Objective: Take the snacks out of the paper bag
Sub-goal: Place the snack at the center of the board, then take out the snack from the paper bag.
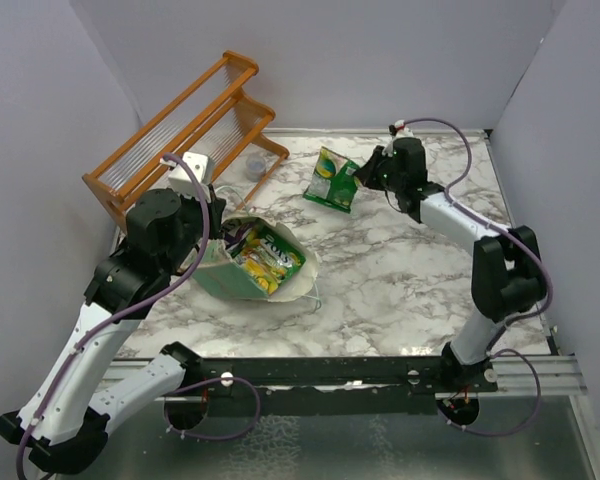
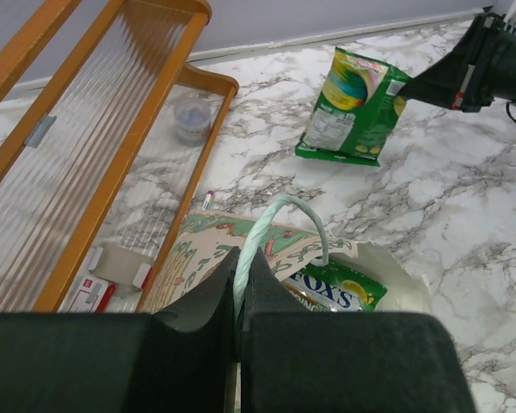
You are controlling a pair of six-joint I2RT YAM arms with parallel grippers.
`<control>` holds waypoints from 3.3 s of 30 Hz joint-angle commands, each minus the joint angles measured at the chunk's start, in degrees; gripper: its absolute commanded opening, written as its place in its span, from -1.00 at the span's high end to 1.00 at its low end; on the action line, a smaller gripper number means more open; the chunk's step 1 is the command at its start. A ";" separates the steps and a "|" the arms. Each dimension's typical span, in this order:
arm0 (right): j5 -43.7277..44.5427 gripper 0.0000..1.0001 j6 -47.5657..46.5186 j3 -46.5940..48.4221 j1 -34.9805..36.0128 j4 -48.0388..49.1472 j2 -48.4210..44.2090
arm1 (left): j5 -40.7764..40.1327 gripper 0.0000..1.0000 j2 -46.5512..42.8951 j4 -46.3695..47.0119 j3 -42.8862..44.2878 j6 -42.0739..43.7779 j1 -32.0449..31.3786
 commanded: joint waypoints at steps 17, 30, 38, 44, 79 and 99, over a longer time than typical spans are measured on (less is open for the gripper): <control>-24.01 0.93 5.42 19.47 -22.36 1.59 26.88 | 9.34 1.00 -3.81 4.26 -2.49 2.42 -0.03; -17.30 -0.31 -9.40 12.06 -23.04 -12.39 12.63 | 11.45 1.00 -6.35 6.40 -5.84 0.79 0.01; -34.56 -0.33 -5.56 -14.89 -17.33 3.58 -13.49 | 11.73 1.00 -6.75 7.92 -7.43 0.51 -0.01; -34.15 -0.34 -10.29 -24.06 1.02 11.35 -24.31 | 11.53 1.00 -5.94 8.18 -8.01 -0.52 -0.02; -23.07 -0.08 -97.87 -5.31 35.80 2.06 -6.33 | 12.15 1.00 -6.80 8.41 -9.46 -3.60 -0.02; -4.61 -0.08 -99.45 -4.69 40.93 15.04 0.68 | 11.01 1.00 -6.57 8.46 -8.37 -4.53 -0.05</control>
